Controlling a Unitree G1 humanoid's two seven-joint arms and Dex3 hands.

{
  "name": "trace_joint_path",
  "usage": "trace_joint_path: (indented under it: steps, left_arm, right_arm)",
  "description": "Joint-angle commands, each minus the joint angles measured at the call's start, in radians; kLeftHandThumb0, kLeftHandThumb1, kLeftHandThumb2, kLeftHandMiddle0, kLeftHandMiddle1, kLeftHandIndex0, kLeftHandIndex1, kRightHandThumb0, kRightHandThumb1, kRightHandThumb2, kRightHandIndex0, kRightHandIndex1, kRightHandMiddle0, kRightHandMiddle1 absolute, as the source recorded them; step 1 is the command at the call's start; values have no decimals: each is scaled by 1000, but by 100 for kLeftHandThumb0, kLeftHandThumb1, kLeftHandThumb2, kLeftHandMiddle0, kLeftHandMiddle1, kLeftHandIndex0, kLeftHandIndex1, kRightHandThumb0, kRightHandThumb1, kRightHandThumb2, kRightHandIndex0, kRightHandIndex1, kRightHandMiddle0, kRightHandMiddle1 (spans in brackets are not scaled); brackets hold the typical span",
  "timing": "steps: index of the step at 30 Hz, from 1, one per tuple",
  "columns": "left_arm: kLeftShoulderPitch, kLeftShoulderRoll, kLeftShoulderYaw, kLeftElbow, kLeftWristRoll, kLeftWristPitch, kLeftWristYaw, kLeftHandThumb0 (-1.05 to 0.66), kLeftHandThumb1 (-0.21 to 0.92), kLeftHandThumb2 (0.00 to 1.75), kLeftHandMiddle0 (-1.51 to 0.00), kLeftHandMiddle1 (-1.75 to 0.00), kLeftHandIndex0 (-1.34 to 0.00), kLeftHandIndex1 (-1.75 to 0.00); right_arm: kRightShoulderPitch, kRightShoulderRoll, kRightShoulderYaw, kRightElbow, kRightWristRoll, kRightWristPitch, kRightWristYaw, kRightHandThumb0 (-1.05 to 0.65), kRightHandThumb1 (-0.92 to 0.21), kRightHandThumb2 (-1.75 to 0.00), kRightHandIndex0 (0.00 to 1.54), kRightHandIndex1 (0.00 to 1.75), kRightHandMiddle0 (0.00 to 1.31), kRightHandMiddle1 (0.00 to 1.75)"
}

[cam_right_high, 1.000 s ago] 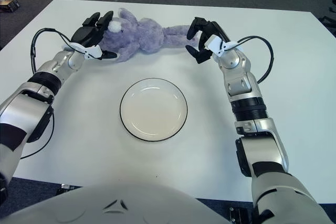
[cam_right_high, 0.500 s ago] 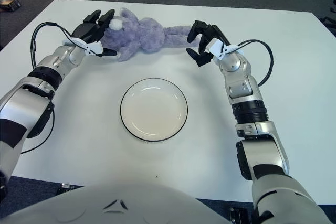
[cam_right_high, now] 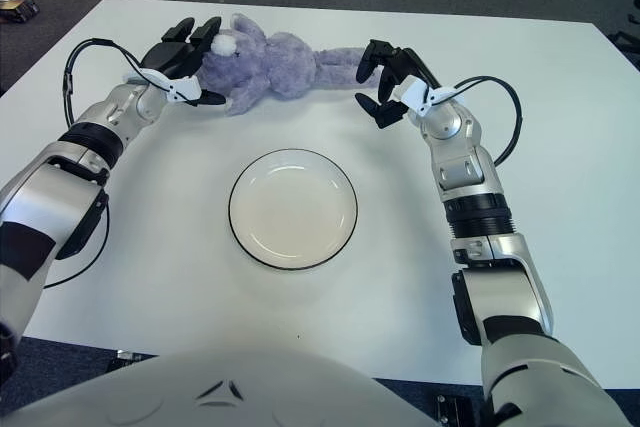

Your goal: Put the doll into the plate.

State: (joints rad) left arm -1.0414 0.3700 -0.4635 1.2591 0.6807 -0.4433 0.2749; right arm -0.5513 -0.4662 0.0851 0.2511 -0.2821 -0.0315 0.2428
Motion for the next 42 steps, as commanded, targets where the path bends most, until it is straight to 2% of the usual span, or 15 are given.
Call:
trace_joint_path:
  steps: [1, 3, 4, 9, 10, 11, 14, 17, 21, 24, 25, 26, 29, 35, 42]
  left_arm:
    - [-24, -9, -10, 17, 13, 8, 29, -105, 64, 45, -12, -10, 0, -38]
    - [-25, -13, -10, 23, 11, 11, 40, -103, 62, 47, -11, -17, 0, -44]
    - [-26, -16, -10, 27, 10, 14, 46, -102, 60, 50, -7, -27, 0, -48]
    - [-28, -37, 0, 44, -4, 31, 78, -97, 54, 57, -1, -58, 0, -63]
    - [-27, -44, 9, 47, -13, 32, 87, -93, 50, 63, -1, -69, 0, -69]
    - [-26, -49, 14, 50, -20, 34, 94, -80, 40, 75, -1, -84, 0, -82]
    - [-24, -64, 30, 57, -35, 39, 114, -64, 27, 93, 0, -104, 0, -97]
    - [-20, -87, 50, 66, -53, 49, 144, -42, 17, 111, -5, -140, 0, -133]
    - [-19, -97, 54, 69, -57, 53, 169, -30, 12, 122, -12, -163, 0, -160]
    - [-15, -106, 55, 69, -54, 51, 186, -26, 13, 125, -16, -170, 0, -169]
    - [-13, -108, 54, 67, -53, 45, 191, -2, 26, 118, -28, -170, -4, -171]
    - [-11, -110, 54, 66, -53, 41, 194, 14, 34, 112, -36, -169, -7, -172]
    - [-9, -110, 54, 66, -55, 27, 193, 32, 45, 106, -46, -168, -12, -174]
    - [-3, -107, 54, 62, -58, -15, 181, 39, 49, 103, -49, -168, -18, -175]
    - [9, -100, 76, 55, -95, -85, 102, 40, 53, 98, -49, -166, -17, -175]
  right_arm:
    - [16, -24, -9, 10, 3, -34, 6, -2, -16, -148, 76, 175, 53, 165]
    - [19, -25, -11, 12, 8, -45, 11, -1, -16, -148, 76, 175, 53, 164]
    - [21, -25, -14, 11, 13, -47, 16, -1, -16, -148, 76, 175, 53, 164]
    - [29, -30, -17, 16, 23, -69, 28, -1, -17, -146, 74, 175, 52, 164]
    - [31, -32, -16, 17, 19, -79, 27, -1, -17, -147, 74, 175, 52, 164]
    - [32, -34, -15, 18, 17, -85, 27, -1, -17, -147, 74, 175, 53, 164]
    - [33, -37, -15, 22, 17, -98, 29, -1, -17, -147, 74, 175, 53, 164]
    - [37, -39, -14, 23, 20, -108, 34, -1, -17, -147, 75, 175, 54, 163]
    - [43, -41, -14, 20, 20, -116, 36, -1, -17, -147, 74, 175, 54, 162]
    - [48, -44, -13, 16, 14, -126, 35, -1, -17, -146, 74, 175, 54, 162]
    - [49, -46, -12, 14, 13, -130, 36, -1, -17, -146, 74, 175, 55, 162]
    - [50, -47, -12, 13, 12, -132, 36, -1, -17, -146, 74, 175, 55, 161]
    - [51, -49, -11, 14, 11, -140, 38, -1, -17, -146, 75, 175, 55, 161]
    - [52, -58, -8, 14, 5, -157, 39, -1, -16, -146, 75, 175, 55, 161]
    - [54, -53, -19, 9, 23, -144, 46, -1, -15, -147, 76, 175, 56, 161]
